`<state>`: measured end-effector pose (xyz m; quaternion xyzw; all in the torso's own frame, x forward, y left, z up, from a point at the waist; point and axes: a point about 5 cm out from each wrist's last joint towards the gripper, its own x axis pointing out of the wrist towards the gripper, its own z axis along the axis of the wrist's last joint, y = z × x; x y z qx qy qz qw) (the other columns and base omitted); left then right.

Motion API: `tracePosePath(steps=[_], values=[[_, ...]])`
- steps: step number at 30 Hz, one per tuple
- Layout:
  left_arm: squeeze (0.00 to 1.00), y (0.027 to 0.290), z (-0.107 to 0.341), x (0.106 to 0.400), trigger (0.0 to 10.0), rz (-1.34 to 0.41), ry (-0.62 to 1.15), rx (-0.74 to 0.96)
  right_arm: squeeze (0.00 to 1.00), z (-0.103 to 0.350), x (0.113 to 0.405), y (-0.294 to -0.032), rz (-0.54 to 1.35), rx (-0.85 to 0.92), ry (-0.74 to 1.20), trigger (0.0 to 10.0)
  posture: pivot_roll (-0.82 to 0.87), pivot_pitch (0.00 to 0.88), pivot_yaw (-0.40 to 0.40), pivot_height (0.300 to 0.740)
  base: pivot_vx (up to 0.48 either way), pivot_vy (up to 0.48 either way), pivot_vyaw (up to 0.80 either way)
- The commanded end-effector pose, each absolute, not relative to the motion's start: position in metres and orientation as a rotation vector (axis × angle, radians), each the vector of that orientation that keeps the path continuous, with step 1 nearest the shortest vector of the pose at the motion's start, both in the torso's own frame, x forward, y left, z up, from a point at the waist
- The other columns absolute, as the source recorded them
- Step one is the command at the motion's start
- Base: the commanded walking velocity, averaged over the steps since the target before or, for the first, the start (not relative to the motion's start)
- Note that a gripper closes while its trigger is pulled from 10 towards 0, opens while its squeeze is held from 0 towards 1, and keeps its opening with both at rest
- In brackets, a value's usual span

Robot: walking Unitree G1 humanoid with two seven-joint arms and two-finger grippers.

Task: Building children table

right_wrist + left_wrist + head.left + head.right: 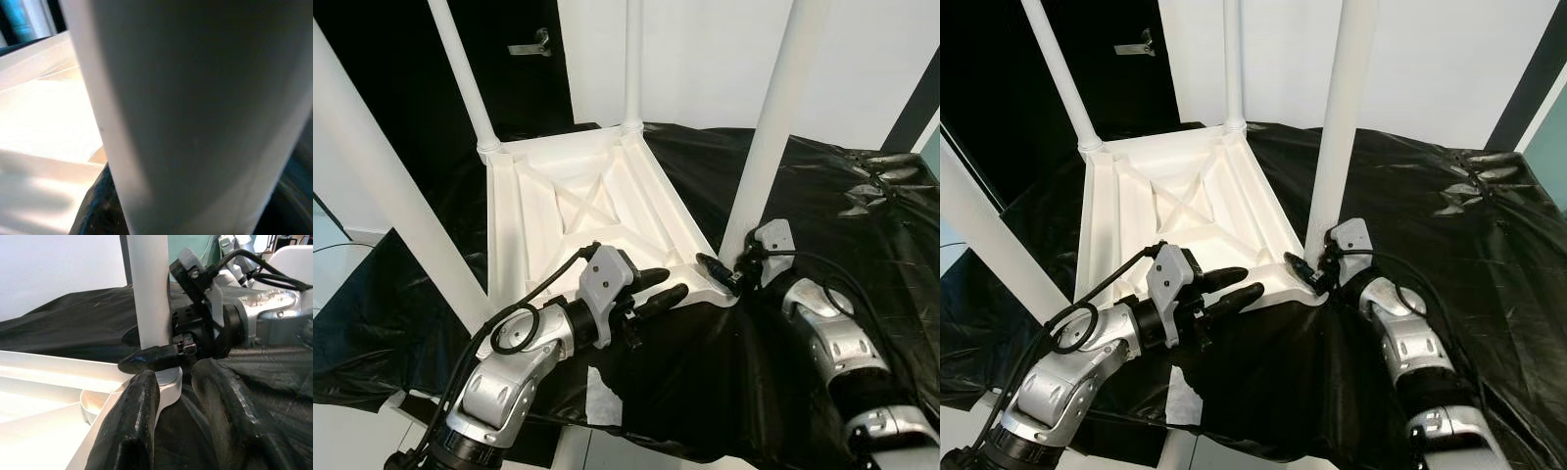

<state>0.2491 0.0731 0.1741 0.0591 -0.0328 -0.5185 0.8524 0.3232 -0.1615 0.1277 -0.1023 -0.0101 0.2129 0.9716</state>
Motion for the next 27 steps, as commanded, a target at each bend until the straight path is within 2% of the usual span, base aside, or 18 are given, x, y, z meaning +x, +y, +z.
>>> tracePosePath(steps=[1, 2, 8, 11, 12, 16, 21, 22, 23, 24, 25, 26, 27], values=[[0.0, 0.071, 0.175, 0.247, 10.0, -1.097, -0.07, 0.13, 0.0, 0.122, 0.321, -0.162, 0.266, -0.193, 0.011, 10.0, -0.02, 0.0, 0.001, 0.74, 0.0, 0.0, 0.0], [0.0, 0.071, 0.175, 0.247, 10.0, -1.097, -0.07, 0.13, 0.0, 0.122, 0.321, -0.162, 0.266, -0.193, 0.011, 10.0, -0.02, 0.0, 0.001, 0.74, 0.0, 0.0, 0.0], [0.0, 0.071, 0.174, 0.245, 10.0, -1.112, -0.062, 0.127, 0.0, 0.118, 0.31, -0.143, -0.014, -0.099, -0.005, 10.0, -0.03, 0.0, 0.014, 0.74, 0.0, 0.0, 0.0], [0.0, 0.071, 0.174, 0.245, 10.0, -1.114, -0.062, 0.127, 0.0, 0.117, 0.308, -0.14, -0.058, -0.087, 0.003, 10.0, -0.02, 0.0, 0.014, 0.74, 0.0, 0.0, 0.0], [0.0, 0.071, 0.174, 0.244, 10.0, -1.116, -0.062, 0.126, 0.0, 0.114, 0.305, -0.131, -0.093, -0.059, 0.016, 10.0, -0.02, 0.0, 0.014, 0.74, 0.0, 0.0, 0.0], [0.0, 0.07, 0.174, 0.244, 10.0, -1.119, -0.061, 0.126, 0.0, 0.118, 0.302, -0.115, -0.067, -0.013, 0.002, 10.0, -0.02, 0.0, 0.012, 0.74, 0.0, 0.0, 0.0], [0.0, 0.071, 0.175, 0.244, 10.0, -1.113, -0.065, 0.126, 0.0, 0.123, 0.301, -0.114, -0.046, 0.014, -0.018, 10.0, -0.01, 0.0, 0.004, 0.74, 0.0, 0.0, 0.0], [0.0, 0.071, 0.176, 0.244, 10.0, -1.109, -0.066, 0.126, 0.06, 0.126, 0.301, -0.114, -0.034, 0.014, -0.033, 10.0, -0.01, 0.0, 0.002, 0.74, 0.0, 0.0, 0.0], [0.0, 0.071, 0.176, 0.244, 10.0, -1.109, -0.066, 0.126, 0.06, 0.126, 0.301, -0.114, -0.034, 0.014, -0.033, 10.0, -0.01, 0.0, 0.002, 0.74, 0.0, 0.0, 0.0], [0.0, 0.071, 0.176, 0.244, 10.0, -1.105, -0.067, 0.126, 0.87, 0.128, 0.3, -0.114, -0.02, 0.016, -0.047, 10.0, -0.01, 0.0, 0.0, 0.74, 0.0, 0.0, 0.0], [0.0, 0.071, 0.176, 0.244, 10.0, -1.105, -0.067, 0.126, 0.87, 0.128, 0.3, -0.114, -0.02, 0.016, -0.047, 10.0, -0.01, 0.0, 0.0, 0.74, 0.0, 0.0, 0.0], [0.0, 0.07, 0.176, 0.244, 10.0, -1.104, -0.067, 0.126, 1.0, 0.129, 0.3, -0.114, -0.003, 0.01, -0.056, 10.0, -0.01, 0.0, -0.002, 0.74, 0.0, 0.0, 0.0], [0.0, 0.07, 0.176, 0.244, 10.0, -1.104, -0.068, 0.126, 1.0, 0.13, 0.3, -0.115, 0.007, 0.005, -0.061, 10.0, -0.01, 0.0, -0.002, 0.74, 0.0, 0.0, 0.0]])
